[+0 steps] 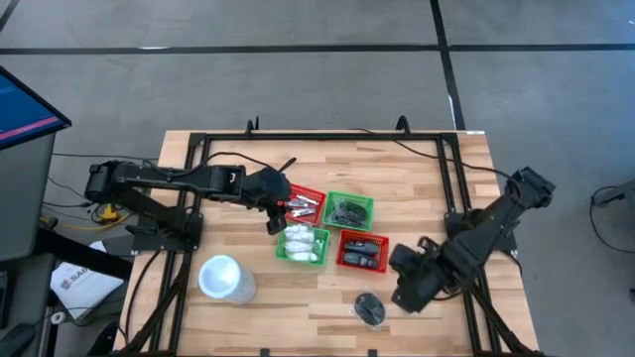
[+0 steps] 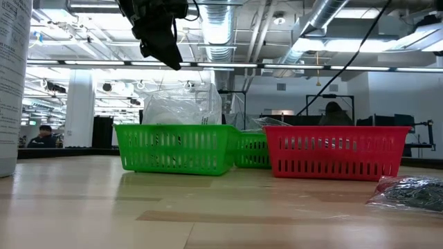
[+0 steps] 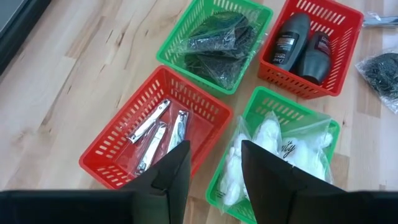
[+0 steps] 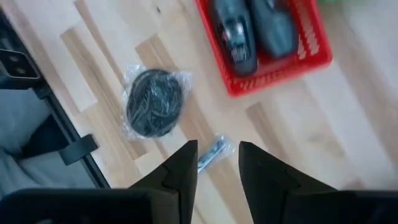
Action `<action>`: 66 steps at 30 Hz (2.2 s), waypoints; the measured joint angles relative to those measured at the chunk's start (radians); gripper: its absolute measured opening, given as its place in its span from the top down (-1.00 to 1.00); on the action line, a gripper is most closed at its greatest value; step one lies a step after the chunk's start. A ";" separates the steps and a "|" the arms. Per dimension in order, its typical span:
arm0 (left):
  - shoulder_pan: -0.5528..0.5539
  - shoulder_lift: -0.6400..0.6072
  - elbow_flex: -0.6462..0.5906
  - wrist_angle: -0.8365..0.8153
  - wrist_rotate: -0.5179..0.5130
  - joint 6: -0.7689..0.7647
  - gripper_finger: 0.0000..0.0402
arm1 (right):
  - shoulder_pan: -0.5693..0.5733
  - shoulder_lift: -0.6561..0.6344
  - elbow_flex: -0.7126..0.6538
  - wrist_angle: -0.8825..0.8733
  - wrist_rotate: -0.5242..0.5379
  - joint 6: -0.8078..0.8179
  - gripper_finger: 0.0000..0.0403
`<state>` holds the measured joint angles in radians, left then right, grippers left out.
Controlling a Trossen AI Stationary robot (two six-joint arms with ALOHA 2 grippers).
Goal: Pick & Place Travel size toiletries
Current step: Put the silver nail cutter into the top left red bin
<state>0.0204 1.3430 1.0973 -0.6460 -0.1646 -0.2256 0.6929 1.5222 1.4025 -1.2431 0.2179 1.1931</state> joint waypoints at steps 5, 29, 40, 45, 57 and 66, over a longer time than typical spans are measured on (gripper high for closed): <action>0.000 0.000 0.000 0.002 0.000 0.000 0.35 | 0.078 0.027 -0.029 0.009 0.002 0.193 0.46; -0.009 0.001 -0.001 0.020 0.003 0.008 0.35 | 0.127 0.297 -0.047 0.133 -0.125 0.465 0.46; -0.035 0.001 -0.001 0.021 -0.001 0.009 0.35 | 0.166 0.349 -0.046 0.156 -0.170 0.613 0.46; -0.049 0.001 -0.001 0.025 -0.001 0.009 0.35 | 0.207 0.349 -0.046 0.150 -0.169 0.700 0.46; -0.061 0.001 -0.001 0.036 0.000 0.009 0.35 | 0.250 0.380 -0.085 0.209 -0.114 0.869 0.46; -0.061 0.001 -0.001 0.050 0.000 0.008 0.35 | 0.249 0.398 -0.098 0.217 -0.070 0.905 0.46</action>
<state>-0.0402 1.3437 1.0966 -0.5960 -0.1642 -0.2173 0.9419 1.9198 1.3041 -1.0262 0.1475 2.0977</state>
